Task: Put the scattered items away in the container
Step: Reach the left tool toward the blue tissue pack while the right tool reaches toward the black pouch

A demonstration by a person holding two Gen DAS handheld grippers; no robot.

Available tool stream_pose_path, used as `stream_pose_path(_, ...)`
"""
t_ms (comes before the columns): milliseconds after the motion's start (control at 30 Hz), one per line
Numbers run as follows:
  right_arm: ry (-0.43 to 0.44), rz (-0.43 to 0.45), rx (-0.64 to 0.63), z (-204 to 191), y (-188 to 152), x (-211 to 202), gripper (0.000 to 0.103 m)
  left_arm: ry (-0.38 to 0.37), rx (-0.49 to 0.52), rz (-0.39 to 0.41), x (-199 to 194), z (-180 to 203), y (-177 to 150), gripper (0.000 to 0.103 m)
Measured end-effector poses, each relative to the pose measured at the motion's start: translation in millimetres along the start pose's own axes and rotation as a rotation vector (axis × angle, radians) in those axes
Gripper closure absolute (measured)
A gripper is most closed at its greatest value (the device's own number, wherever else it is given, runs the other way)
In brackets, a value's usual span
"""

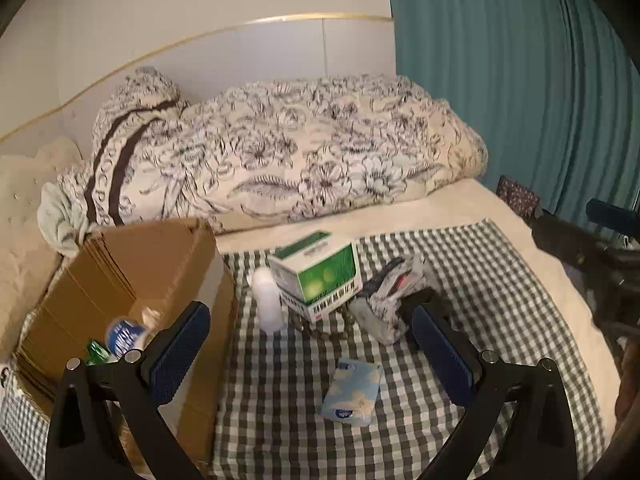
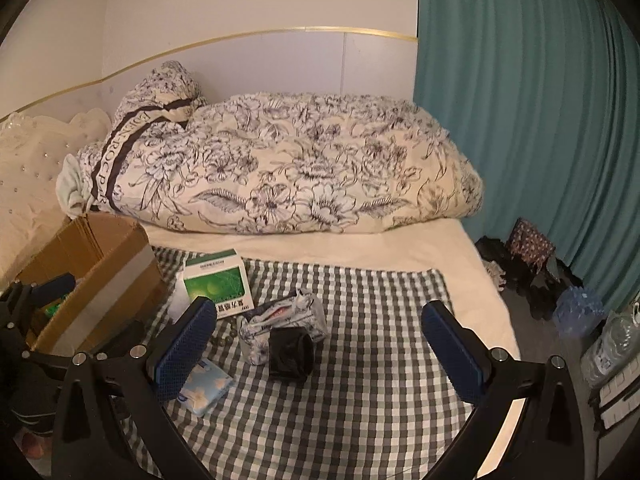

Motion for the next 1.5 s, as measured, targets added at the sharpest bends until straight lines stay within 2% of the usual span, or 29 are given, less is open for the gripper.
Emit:
stream_pose_path(300,-0.010,-0.075,0.017,12,-31,34,0.000,-0.025,-0.027,-0.089,39,0,-36,0.000)
stream_pose_path(767,-0.015,-0.168,-0.012,17,-71,80,0.000,-0.061,0.035,-0.193,84,24,-79,0.000)
stream_pose_path(900,-0.011,-0.192,-0.011,18,-80,94,0.000,-0.065,0.013,-0.232,98,24,-91,0.000)
stream_pose_path(1100,0.023,-0.216,-0.016,8,-91,109,0.000,-0.019,-0.001,-0.298,120,16,-109,0.000)
stream_pose_path(1233,0.034,-0.239,-0.036,-1,-101,120,0.000,-0.023,-0.039,-0.296,125,9,-111,0.000)
stream_pose_path(1367,0.040,-0.260,-0.040,-7,-107,131,0.000,0.011,-0.065,-0.295,129,-3,-110,0.000)
stream_pose_path(1500,0.037,-0.274,-0.046,-12,-110,140,0.000,0.046,-0.040,-0.285,128,-7,-109,0.000)
Point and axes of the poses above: each gripper's, at about its wrist camera, not at the fingertips, and x roughly the way its jaws point, z to its right, y to its top, the point moved 7 cm from there along x, roughly the way its jaws point, and after that the axes turned 7 degrees about z, right-handed, at the moved point
